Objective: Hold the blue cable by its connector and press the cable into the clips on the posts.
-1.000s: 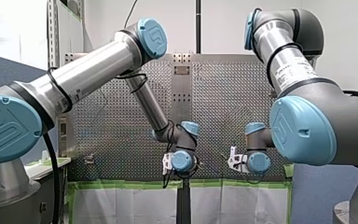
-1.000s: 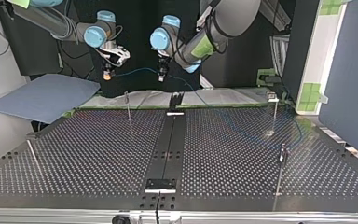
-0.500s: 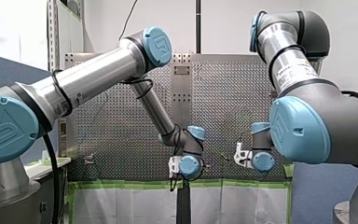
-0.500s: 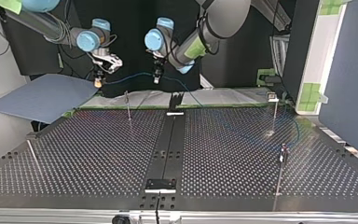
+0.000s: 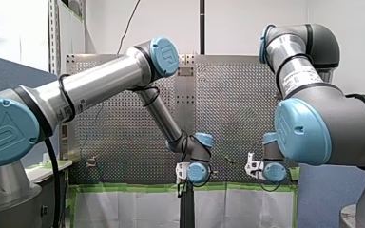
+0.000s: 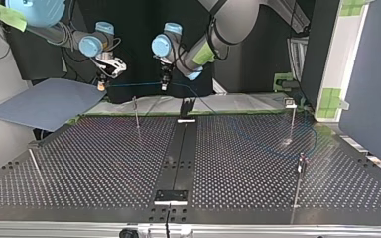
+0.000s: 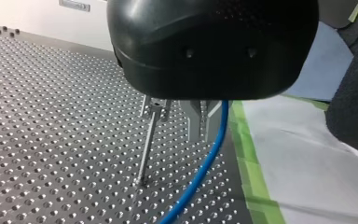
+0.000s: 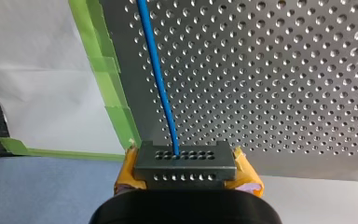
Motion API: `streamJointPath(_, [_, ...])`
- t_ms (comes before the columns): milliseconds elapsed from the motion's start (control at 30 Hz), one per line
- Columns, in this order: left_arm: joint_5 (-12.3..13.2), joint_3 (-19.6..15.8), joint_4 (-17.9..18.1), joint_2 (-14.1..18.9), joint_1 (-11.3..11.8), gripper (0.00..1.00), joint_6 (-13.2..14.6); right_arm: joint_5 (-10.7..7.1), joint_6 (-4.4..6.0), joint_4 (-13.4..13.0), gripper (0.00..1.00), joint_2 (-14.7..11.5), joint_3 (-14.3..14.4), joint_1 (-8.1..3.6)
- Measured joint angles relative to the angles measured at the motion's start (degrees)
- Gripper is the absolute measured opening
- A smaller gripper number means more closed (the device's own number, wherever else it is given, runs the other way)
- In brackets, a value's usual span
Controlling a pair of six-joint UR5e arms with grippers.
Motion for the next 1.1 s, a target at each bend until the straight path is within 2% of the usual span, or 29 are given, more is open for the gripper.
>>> streamJointPath(167, [-0.15,0.39,0.05,-0.04,0.35,0.01,0.03,-1.62,-0.3,0.01,0.0,0.15,-1.08,-1.11])
streamJointPath(300, [-1.27,0.42,0.04,-0.04,0.45,0.01,0.26,-2.65,-1.59,0.1,0.0,0.21,-2.18,-2.12])
streamJointPath(467, [-1.84,0.48,0.05,-0.06,0.47,0.01,0.58,-5.0,-2.13,0.39,0.0,0.62,-3.17,-3.04])
streamJointPath(600, [-2.21,1.75,-0.94,-1.27,0.04,0.01,1.67,-6.5,-2.61,1.91,0.0,2.18,-4.7,-3.52])
streamJointPath(767, [-3.48,4.53,-0.57,-3.27,-0.48,0.01,2.43,-7.37,-3.27,4.18,0.0,3.17,-6.06,-4.04])
streamJointPath(1100, [-4.25,7.67,-0.49,-3.63,-0.44,0.01,2.8,-8.16,-3.11,8.15,0.0,3.34,-8.57,-6.33])
